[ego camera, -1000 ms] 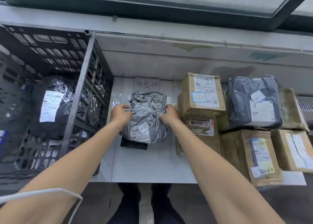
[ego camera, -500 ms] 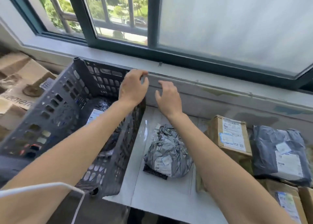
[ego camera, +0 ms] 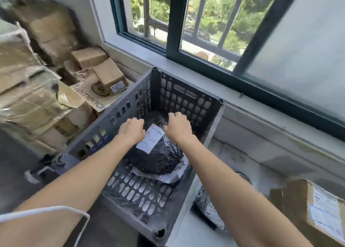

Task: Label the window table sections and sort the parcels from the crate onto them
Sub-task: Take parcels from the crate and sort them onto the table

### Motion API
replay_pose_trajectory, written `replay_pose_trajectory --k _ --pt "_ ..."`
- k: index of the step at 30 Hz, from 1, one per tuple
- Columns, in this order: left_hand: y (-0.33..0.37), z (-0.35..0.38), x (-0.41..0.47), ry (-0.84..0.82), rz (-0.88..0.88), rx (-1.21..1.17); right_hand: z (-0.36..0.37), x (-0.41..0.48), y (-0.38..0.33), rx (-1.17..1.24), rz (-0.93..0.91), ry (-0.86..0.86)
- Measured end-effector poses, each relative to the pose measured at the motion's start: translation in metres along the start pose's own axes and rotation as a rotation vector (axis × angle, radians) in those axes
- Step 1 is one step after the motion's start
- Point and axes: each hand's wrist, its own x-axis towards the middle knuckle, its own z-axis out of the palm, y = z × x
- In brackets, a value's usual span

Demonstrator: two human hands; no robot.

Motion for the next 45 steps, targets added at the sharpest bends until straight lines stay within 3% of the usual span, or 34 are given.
replay_pose_trajectory --k 3,7,12,15,20,25,27,30,33,40,45 --pt "-0.015 0.021 0.002 -0.093 -0.044 0.031 0.022 0.013 -0.010 -0.024 0.072 -0.253" --pt "-0.023 0.044 0.009 -0.187 -0.102 0.005 0.048 0.019 -0.009 -0.031 0.183 -0.407" --pt "-0.029 0.071 0.024 -0.251 -0.242 -0.401 0.067 0.022 -0.014 0.017 0.327 -0.576" --pt "-0.033 0.085 0.028 -0.304 -0.321 -0.596 0.078 0.018 -0.011 0.166 0.520 -0.504" --pt "-0.036 0.088 0.033 -0.234 -0.459 -0.859 0.077 0.024 -0.002 0.365 0.593 -0.391" --pt "-0.037 0.089 0.025 -0.525 -0.574 -1.043 0.083 0.017 0.008 0.260 0.678 -0.454" --pt "-0.040 0.090 0.024 -0.562 -0.573 -1.071 0.086 0.016 0.011 0.223 0.700 -0.506" --pt "-0.040 0.077 0.029 -0.403 -0.542 -1.101 0.084 0.018 0.009 0.371 0.677 -0.529" --pt "-0.032 0.051 0.030 -0.255 -0.472 -1.105 0.073 0.015 0.009 0.514 0.660 -0.423" --pt "-0.022 -0.028 0.021 -0.158 -0.306 -1.380 -0.023 0.016 0.010 0.724 0.460 -0.118" --pt "-0.013 -0.079 0.007 -0.435 -0.045 -1.520 -0.097 -0.010 0.021 0.758 0.269 0.035"
